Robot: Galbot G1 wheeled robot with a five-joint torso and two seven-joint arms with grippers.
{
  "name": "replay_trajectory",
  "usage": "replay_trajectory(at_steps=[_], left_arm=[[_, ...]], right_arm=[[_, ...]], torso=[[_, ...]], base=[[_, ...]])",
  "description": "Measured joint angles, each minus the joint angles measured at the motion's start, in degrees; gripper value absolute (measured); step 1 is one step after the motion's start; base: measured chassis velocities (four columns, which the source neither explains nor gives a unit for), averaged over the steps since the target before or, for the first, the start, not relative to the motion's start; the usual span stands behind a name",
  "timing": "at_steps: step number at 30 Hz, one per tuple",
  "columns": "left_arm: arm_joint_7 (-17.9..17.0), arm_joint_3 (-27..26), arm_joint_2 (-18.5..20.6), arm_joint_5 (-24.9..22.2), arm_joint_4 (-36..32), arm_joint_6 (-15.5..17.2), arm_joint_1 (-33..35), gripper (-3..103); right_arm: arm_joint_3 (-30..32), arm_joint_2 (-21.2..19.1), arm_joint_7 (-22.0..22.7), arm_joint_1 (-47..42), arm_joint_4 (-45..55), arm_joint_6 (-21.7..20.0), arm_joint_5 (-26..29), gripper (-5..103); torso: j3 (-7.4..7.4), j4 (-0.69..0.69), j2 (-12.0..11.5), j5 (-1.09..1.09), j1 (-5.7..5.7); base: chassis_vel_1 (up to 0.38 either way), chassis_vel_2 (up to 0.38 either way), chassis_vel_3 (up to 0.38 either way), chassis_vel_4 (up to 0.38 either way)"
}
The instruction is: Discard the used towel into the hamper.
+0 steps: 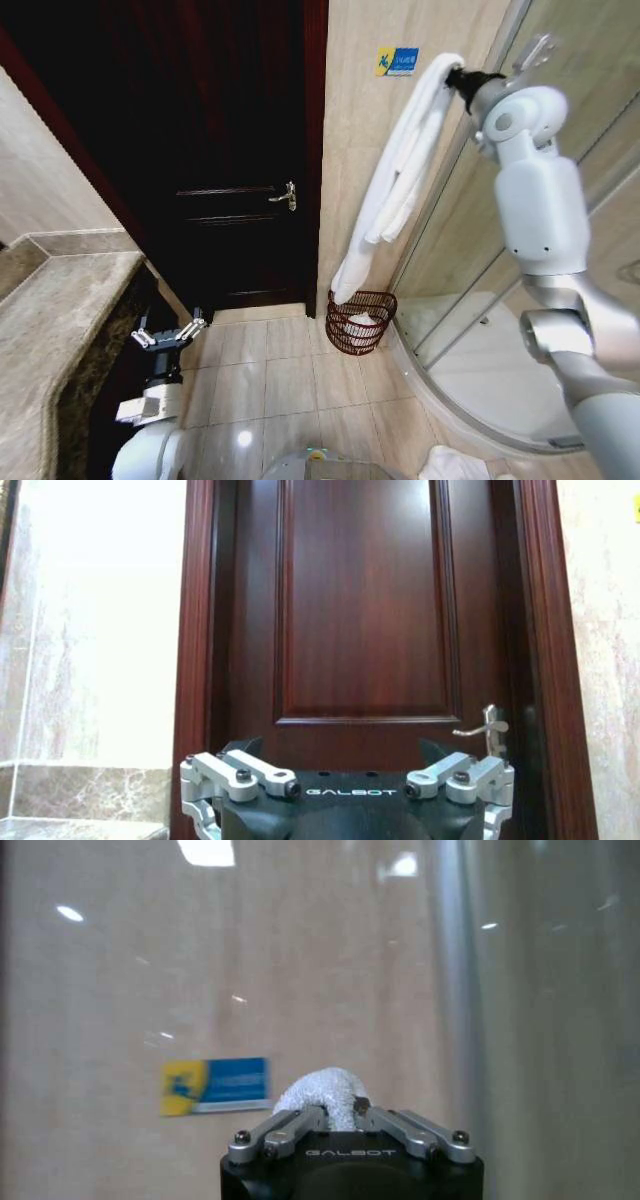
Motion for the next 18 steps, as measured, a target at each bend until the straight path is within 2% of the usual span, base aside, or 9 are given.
replay_trajectory(at_steps=[3, 5, 8, 10, 13, 18], left_arm=[[0.03, 0.08, 0.18, -0.15, 0.05, 0.01, -0.21, 100], [0.05, 0.14, 0.22, -0.28, 0.05, 0.03, -0.29, 100], [0.1, 0.14, 0.03, -0.34, 0.06, -0.09, -0.24, 100], [0.23, 0.04, -0.32, -0.38, 0.14, -0.45, 0.03, 100], [0.3, -0.13, -0.56, -0.58, 0.29, -0.81, 0.21, 100], [0.38, -0.35, -0.58, -0.9, 0.73, -1.22, 0.14, 100]], right_arm=[[-1.19, -0.81, -0.54, 1.72, -0.99, -1.6, -2.78, 5], [-2.98, -1.47, -4.53, 3.46, -2.67, -0.8, -6.73, 5], [-4.35, -0.77, -4.74, 4.46, -4.11, 0.33, -6.69, 5], [-5.51, 0.11, -4.84, 4.49, -5.09, 2.86, -6.69, 5], [-6.14, 1.16, -4.97, 4.65, -5.92, 4.53, -6.6, 5], [-6.17, 3.04, -4.33, 5.86, -7.43, 5.5, -6.04, 5]], torso=[[0.0, -0.01, 0.0, -0.02, 0.0], [0.0, -0.01, 0.0, -0.01, 0.0], [-0.01, -0.01, 0.0, -0.04, 0.0], [0.0, 0.03, 0.0, 0.0, 0.0], [0.0, 0.04, 0.0, -0.01, 0.0], [0.0, 0.02, 0.0, -0.03, 0.0]], base=[[0.0, 0.0, 0.0, 0.0], [0.0, 0.0, 0.0, 0.0], [0.0, 0.0, 0.0, 0.0], [0.0, 0.0, 0.0, 0.0], [0.0, 0.0, 0.0, 0.0], [0.0, 0.0, 0.0, 0.0]])
